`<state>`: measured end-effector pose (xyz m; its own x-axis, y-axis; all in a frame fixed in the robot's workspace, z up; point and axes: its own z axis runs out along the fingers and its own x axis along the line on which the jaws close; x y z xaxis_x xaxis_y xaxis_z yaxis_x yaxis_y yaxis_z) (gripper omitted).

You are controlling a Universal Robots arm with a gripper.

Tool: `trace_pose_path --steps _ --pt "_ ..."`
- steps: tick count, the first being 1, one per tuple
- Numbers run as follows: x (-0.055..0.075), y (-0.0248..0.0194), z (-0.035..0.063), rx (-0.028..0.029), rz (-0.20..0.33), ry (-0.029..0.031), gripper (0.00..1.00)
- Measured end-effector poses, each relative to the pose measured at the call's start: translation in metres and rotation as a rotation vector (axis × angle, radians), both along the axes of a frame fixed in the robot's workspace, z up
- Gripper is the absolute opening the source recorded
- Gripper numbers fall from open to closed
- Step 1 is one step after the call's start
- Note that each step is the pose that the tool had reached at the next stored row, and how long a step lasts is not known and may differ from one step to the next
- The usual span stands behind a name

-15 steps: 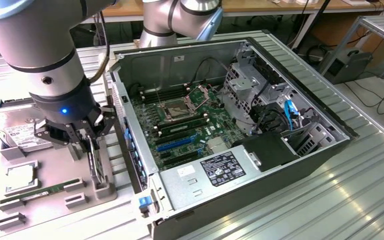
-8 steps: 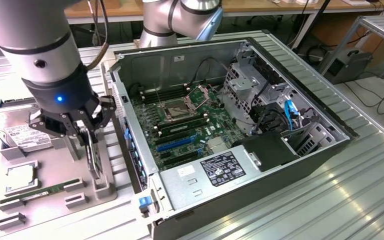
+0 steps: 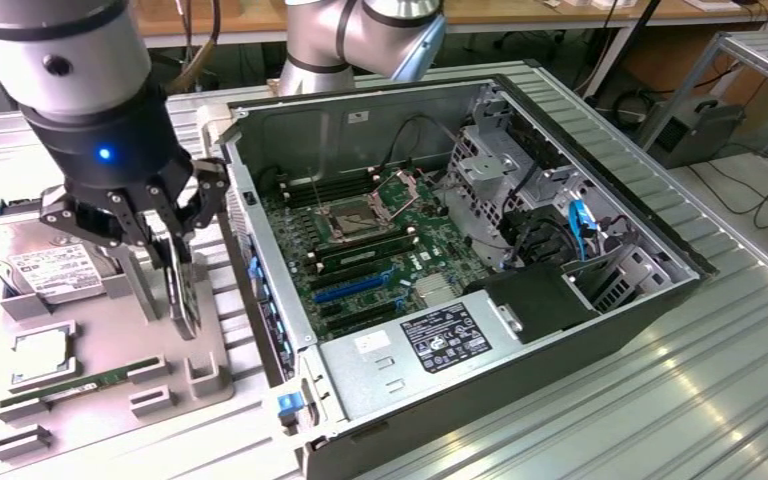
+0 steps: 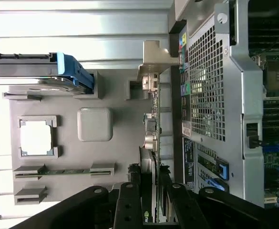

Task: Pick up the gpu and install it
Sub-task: 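Pick up the gpu and move the gpu toward the slot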

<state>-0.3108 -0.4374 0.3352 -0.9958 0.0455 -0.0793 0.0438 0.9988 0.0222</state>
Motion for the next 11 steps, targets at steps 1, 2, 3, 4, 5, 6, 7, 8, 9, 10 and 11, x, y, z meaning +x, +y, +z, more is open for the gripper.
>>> trace_pose_path --steps 1,2,3,4,5,6,7,8,9,10,11 --pt "0.000 0.0000 0.0042 0.0000 0.000 0.0001 0.26" --pt "0.001 0.0000 0.0091 0.0001 0.000 0.0000 0.26" --pt "0.001 0.0000 0.0134 0.0000 0.000 0.0001 0.26" --pt "0.002 0.0000 0.0180 0.0000 0.000 0.0001 0.26" --pt "0.002 0.0000 0.0228 0.0001 0.000 0.0000 0.26" --pt "0.003 0.0000 0.0273 0.0000 0.000 0.0002 0.26" --pt "0.004 0.0000 0.0321 0.0000 0.000 0.0002 0.26" --pt "0.004 0.0000 0.0362 0.0001 0.000 0.0002 0.26" --pt "0.006 0.0000 0.0423 0.0000 0.000 0.0005 0.26" --pt "0.006 0.0000 0.0466 0.0000 0.000 0.0008 0.26" --pt "0.008 -0.0001 0.0523 -0.0001 0.000 0.0014 0.26"
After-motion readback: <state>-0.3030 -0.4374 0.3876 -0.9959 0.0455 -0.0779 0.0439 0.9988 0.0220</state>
